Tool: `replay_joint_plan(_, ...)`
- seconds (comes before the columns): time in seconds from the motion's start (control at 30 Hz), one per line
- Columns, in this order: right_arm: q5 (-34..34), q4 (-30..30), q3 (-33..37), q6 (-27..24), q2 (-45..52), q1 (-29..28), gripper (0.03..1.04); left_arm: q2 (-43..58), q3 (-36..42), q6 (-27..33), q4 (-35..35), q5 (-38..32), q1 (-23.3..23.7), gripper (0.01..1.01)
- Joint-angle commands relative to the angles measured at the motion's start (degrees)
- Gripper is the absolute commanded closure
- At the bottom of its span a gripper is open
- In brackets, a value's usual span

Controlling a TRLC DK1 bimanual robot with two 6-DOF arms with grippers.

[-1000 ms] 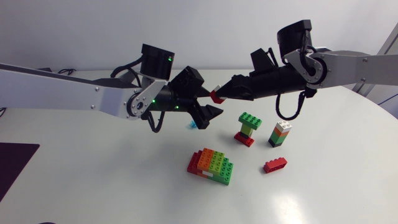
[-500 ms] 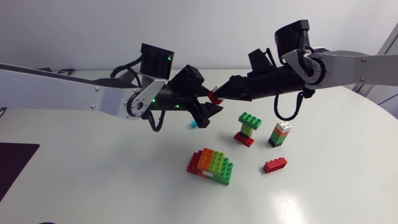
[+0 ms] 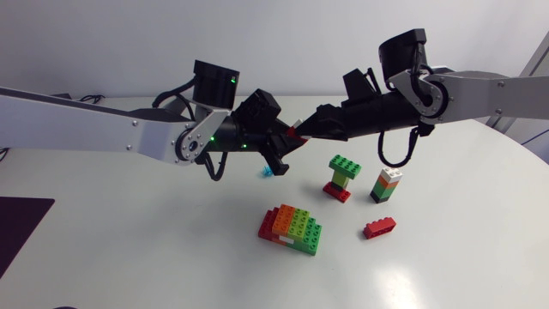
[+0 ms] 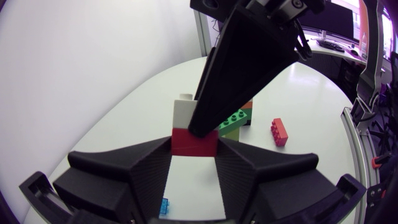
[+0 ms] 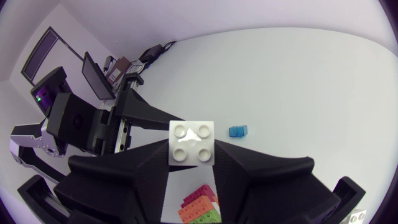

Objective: Disassemble duplo

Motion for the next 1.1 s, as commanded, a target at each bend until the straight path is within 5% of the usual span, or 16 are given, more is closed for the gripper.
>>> replay_joint_plan(0.0,-0.57,0.65,-1.19,-0.21,0.35,0.51,0.79,1.56,-0.06,0.05,0.07,0.29,-0.12,0.68)
replay_joint_plan(0.1,-0.92,0.57,-1.1,-0.3,0.18,0.42,0.69,1.56,-0.41,0.67,-0.19,0.29,-0.03,0.682)
replay_joint_plan(0.23,-1.27,-0.31,-0.57,-0.92,-1.06,0.42,0.21,1.48,-1.02,1.64,-0.45,0.03,-0.03,0.685)
replay_joint_plan(0.33,-1.19,-0.84,-0.31,-1.18,-2.2,0.16,0.15,1.04,-1.38,2.08,-0.63,-0.06,0.32,0.685)
replay_joint_plan(0.63,0.57,-2.07,0.66,-2.23,-1.85,-0.28,0.23,-0.11,-2.08,2.08,-0.81,0.03,0.41,0.685)
replay_joint_plan(1.07,1.01,-1.98,0.39,-2.15,-0.62,-0.63,0.62,-0.9,-2.52,2.08,-0.45,0.03,0.5,0.687)
